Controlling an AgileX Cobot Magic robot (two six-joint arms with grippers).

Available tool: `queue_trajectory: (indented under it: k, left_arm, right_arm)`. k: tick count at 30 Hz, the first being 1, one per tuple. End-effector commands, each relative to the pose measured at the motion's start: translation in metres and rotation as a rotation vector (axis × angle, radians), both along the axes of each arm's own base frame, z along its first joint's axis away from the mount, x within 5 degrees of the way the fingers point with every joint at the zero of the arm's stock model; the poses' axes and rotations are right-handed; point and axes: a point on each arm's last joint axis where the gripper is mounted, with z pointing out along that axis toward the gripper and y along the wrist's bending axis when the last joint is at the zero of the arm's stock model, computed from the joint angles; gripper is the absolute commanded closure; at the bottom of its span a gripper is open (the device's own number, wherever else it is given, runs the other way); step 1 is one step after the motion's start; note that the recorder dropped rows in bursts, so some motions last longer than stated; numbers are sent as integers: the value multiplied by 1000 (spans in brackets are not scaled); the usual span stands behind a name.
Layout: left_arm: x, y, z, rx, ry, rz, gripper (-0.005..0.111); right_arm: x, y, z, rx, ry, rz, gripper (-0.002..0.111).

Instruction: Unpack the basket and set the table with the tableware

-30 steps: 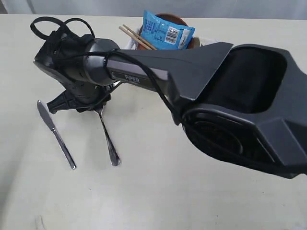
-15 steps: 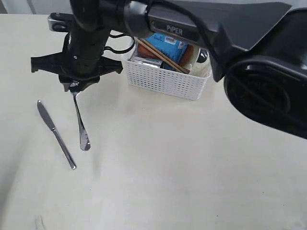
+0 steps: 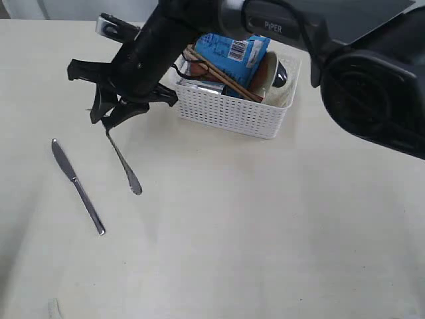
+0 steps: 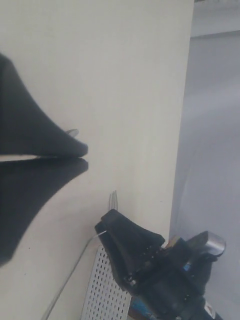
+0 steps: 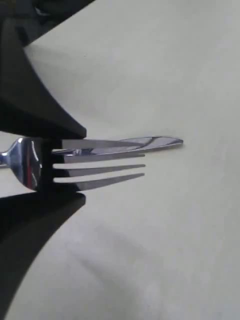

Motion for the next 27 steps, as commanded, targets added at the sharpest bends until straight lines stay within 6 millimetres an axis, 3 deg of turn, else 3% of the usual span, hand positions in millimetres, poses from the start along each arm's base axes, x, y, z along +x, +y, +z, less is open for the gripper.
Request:
queue_trajectory:
  k: [1, 12, 15, 19, 27]
  left_arm:
    - [0, 0, 0, -3, -10, 1, 107]
    - [0, 0, 0, -3, -10, 1, 107]
    - [0, 0, 0, -3, -10, 1, 107]
    - [0, 0, 0, -3, -10, 1, 107]
    - [0, 0, 0, -5, -10, 1, 107]
  right_arm:
    - [5, -8, -18, 106, 111, 84, 109]
    - [10, -8, -23, 171, 96, 102, 107]
    - [9, -9, -25, 157, 99, 113, 91]
    - [10, -11, -27, 129, 81, 126, 60]
    - [10, -12, -28, 122, 77, 127, 56]
